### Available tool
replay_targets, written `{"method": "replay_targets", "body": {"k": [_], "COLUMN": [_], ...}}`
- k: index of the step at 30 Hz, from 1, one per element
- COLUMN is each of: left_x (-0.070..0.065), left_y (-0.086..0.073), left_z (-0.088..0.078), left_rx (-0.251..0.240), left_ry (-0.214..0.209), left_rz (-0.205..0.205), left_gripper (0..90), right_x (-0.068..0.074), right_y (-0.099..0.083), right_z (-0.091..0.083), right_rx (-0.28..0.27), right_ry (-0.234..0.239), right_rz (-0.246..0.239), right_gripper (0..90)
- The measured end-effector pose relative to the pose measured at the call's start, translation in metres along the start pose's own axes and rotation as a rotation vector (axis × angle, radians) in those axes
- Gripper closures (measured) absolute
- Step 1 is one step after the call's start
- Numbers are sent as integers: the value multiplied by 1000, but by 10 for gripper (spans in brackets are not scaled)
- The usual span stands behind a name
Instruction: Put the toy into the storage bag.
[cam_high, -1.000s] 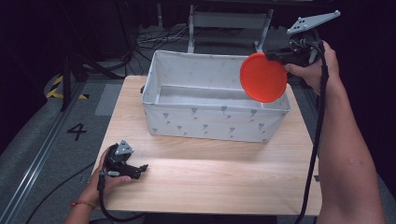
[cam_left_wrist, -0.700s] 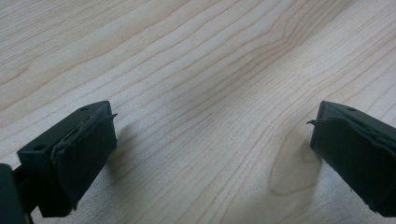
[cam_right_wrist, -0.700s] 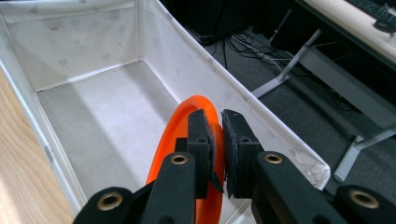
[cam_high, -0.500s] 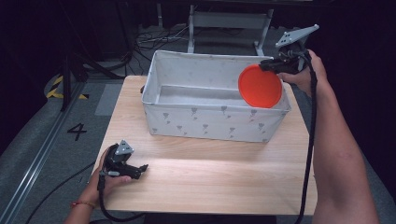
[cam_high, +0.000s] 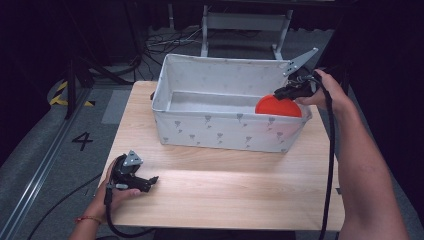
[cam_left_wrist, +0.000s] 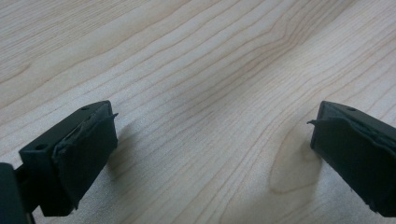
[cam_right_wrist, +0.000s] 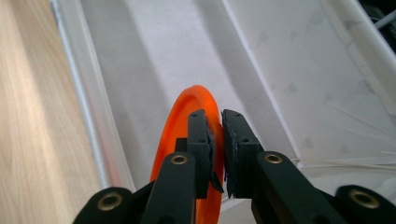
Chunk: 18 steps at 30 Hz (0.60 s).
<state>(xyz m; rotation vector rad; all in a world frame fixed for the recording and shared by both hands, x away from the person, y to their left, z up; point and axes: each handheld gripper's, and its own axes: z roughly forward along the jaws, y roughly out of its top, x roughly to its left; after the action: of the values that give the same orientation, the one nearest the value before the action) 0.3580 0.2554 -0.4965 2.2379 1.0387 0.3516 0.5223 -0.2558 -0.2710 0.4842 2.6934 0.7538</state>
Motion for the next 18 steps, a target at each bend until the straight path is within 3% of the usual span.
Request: {"method": "replay_targets", "body": {"k": [6,7,13,18], "left_x": [0,0,0,1], "left_y": [0,0,0,0], "left_z": [0,0,0,0], "left_rx": [0,0,0,-1], "left_ry": [-1,-1,-2,-6], "left_rz": [0,1,4,8], "left_gripper": [8,8,8,7], "right_x": [2,3,10,13], "right_y": [4,6,11,12], "right_z": [9,13,26,29], "right_rx": [66,98,196,202], "right_ry": [45,69,109,152], "right_rz": [-29,-45,-83,-107], "right_gripper": [826,826,824,823]}}
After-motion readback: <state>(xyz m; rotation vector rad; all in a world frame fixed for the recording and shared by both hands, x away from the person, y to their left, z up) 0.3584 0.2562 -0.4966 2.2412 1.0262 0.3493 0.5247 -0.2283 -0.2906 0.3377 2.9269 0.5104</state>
